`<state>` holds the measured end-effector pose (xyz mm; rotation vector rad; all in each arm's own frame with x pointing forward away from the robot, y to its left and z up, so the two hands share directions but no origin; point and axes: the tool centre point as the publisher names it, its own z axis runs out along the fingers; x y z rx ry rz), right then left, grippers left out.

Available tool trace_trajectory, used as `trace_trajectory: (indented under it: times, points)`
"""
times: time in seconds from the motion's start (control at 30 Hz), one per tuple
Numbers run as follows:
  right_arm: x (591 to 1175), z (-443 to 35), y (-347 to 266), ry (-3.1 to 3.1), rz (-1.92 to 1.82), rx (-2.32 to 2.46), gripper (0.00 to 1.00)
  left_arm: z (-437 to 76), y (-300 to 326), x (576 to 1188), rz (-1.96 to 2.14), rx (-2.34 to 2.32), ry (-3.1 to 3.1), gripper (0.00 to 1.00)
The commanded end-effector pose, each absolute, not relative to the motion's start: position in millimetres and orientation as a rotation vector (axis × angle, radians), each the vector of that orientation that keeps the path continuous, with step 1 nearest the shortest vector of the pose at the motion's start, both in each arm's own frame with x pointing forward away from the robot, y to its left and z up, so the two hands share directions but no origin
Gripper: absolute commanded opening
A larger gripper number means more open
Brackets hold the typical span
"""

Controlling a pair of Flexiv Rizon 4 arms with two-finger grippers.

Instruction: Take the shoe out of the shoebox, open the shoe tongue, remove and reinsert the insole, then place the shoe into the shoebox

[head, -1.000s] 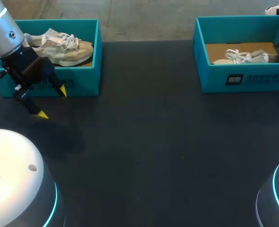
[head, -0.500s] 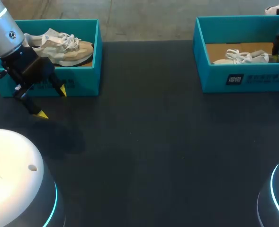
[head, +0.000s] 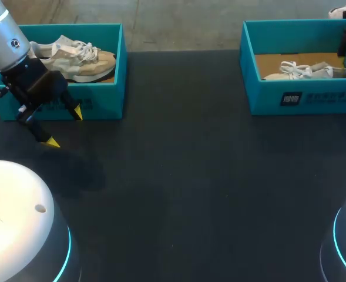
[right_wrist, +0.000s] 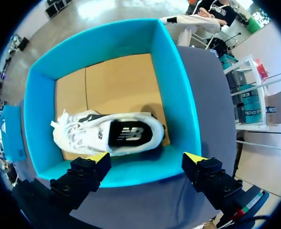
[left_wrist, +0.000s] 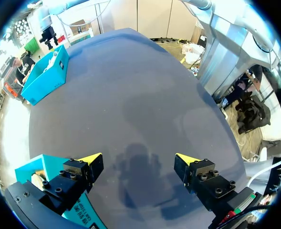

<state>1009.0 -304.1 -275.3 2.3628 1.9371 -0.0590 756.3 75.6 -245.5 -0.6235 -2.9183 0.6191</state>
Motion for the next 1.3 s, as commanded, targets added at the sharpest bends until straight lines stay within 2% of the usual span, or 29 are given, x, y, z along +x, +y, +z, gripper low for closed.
trace_trajectory:
  times: [0.03, 0.77, 1.3]
  points:
    - [995, -258, -289, 1.939, -0.077, 2.340, 1.00, -245, 76, 755, 0.617, -0.624, -2.920, 1.00]
    - [905, -244, -205, 1.976, -0.022, 2.343, 1.00, -245, 76, 755, 0.617, -0.624, -2.920, 1.00]
    - [900, -244, -201, 1.980, -0.022, 2.342, 1.00, -242, 82, 757, 0.621, -0.611, -2.889, 1.00]
